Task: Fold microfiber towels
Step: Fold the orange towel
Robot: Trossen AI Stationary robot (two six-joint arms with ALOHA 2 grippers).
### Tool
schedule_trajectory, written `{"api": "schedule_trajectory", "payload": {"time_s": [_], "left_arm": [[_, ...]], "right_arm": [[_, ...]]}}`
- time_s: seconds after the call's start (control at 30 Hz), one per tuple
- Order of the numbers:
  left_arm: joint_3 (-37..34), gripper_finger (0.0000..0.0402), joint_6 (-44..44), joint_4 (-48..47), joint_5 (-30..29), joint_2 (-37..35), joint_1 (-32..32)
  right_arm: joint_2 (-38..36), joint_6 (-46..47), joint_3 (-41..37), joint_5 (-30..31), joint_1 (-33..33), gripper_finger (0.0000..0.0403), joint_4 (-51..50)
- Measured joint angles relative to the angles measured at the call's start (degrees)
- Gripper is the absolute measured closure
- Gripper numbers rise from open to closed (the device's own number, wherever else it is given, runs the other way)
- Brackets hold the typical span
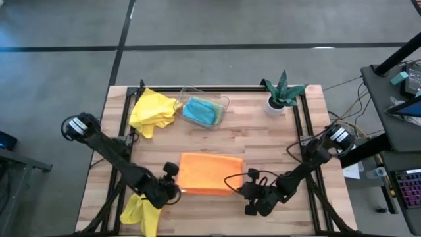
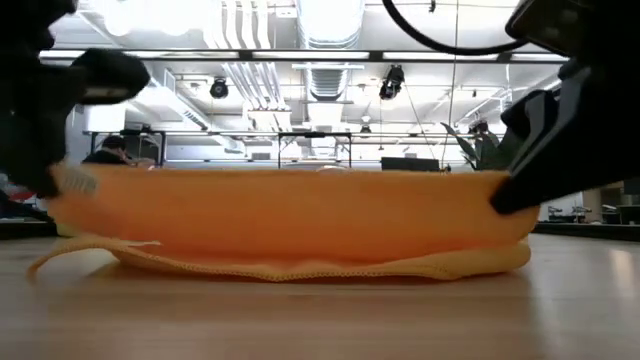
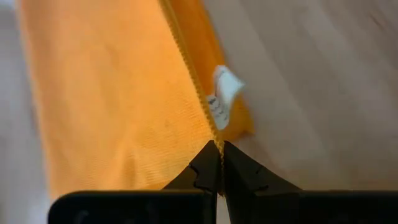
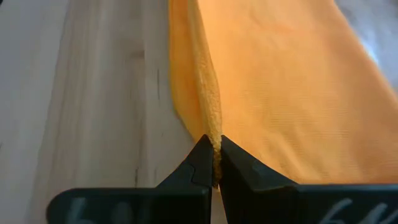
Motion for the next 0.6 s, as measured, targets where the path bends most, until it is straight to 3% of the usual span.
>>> {"api": "schedule_trajectory", "payload": {"time_s": [0.2, 0.37, 0.6], "left_arm": [[0.07, 0.0402, -1.27, 2.24, 3.40, 1.95, 0.05], [0.35, 0.0393, -1.26, 3.13, 4.63, 1.36, 0.04], [1.25, 0.0316, -1.33, 4.29, 6.44, 1.32, 0.04]], "right_arm": [[-0.64, 1.49, 0.00, -1.55, 0.00, 0.0390, 0.05], [-2.16, 1.51, 0.00, -1.65, 0.00, 0.0357, -0.21], [-2.51, 2.18, 0.00, -1.76, 0.00, 0.0283, -1.24]]}}
